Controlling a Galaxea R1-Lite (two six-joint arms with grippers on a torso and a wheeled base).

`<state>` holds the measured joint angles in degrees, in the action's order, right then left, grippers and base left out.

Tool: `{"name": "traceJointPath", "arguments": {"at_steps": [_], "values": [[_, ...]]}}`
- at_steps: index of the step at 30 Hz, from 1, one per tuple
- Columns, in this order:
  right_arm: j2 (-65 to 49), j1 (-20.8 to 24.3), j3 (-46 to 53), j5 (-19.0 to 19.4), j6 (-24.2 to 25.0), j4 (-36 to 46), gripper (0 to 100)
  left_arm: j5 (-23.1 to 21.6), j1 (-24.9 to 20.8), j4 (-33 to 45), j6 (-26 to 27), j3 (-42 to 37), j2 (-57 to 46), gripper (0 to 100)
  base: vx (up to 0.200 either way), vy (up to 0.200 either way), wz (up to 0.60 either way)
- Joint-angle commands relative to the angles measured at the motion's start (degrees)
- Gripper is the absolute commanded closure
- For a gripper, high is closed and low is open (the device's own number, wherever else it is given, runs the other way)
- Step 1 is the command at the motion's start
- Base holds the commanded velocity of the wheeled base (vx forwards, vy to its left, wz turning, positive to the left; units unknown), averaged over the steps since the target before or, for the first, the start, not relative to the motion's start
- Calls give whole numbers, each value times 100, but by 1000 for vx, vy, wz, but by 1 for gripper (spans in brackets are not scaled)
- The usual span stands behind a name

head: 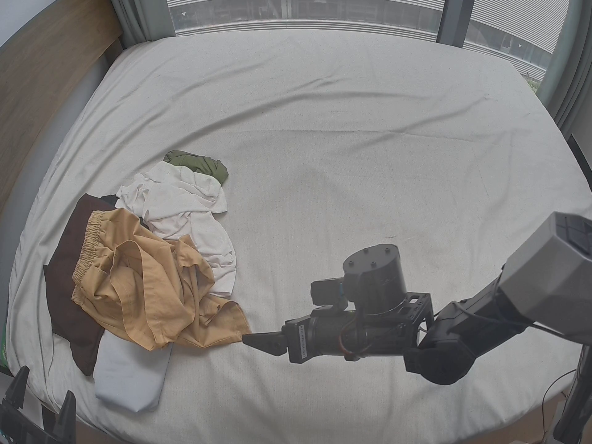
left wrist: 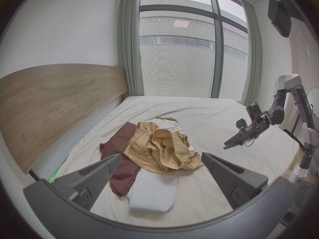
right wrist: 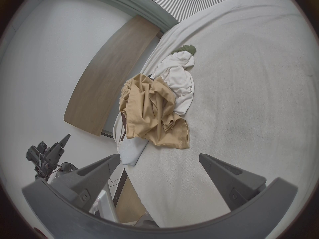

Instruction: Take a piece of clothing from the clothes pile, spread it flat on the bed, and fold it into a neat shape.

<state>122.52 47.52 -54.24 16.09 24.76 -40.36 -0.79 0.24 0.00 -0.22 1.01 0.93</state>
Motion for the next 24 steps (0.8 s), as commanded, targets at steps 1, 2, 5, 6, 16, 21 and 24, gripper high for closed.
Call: {"name": "traceJointPath", "arguments": {"at_steps": [1, 2, 5, 6, 16, 21, 24], "values": [[422, 38, -201, -1, 3, -7, 0, 0, 2, 0, -4, -101, -93, 0, 0, 0, 0], [501, 38, -245, -10, 11, -7, 0, 0, 2, 0, -4, -101, -93, 0, 0, 0, 0], [616, 38, -333, -18, 11, -15, 0, 0, -7, 0, -4, -101, -93, 0, 0, 0, 0], [686, 47, -412, -18, 11, -15, 0, 0, 2, 0, -4, -101, -93, 0, 0, 0, 0], [1257, 144, -1072, -106, 3, 28, 0, 0, 2, 0, -13, -101, -93, 0, 0, 0, 0], [1538, 205, -1326, -229, 3, 2, 0, 0, 2, 0, -13, -101, -93, 0, 0, 0, 0], [1653, 223, -1493, -326, 11, 2, 0, 0, 2, 0, -13, -101, -93, 0, 0, 0, 0]]}}
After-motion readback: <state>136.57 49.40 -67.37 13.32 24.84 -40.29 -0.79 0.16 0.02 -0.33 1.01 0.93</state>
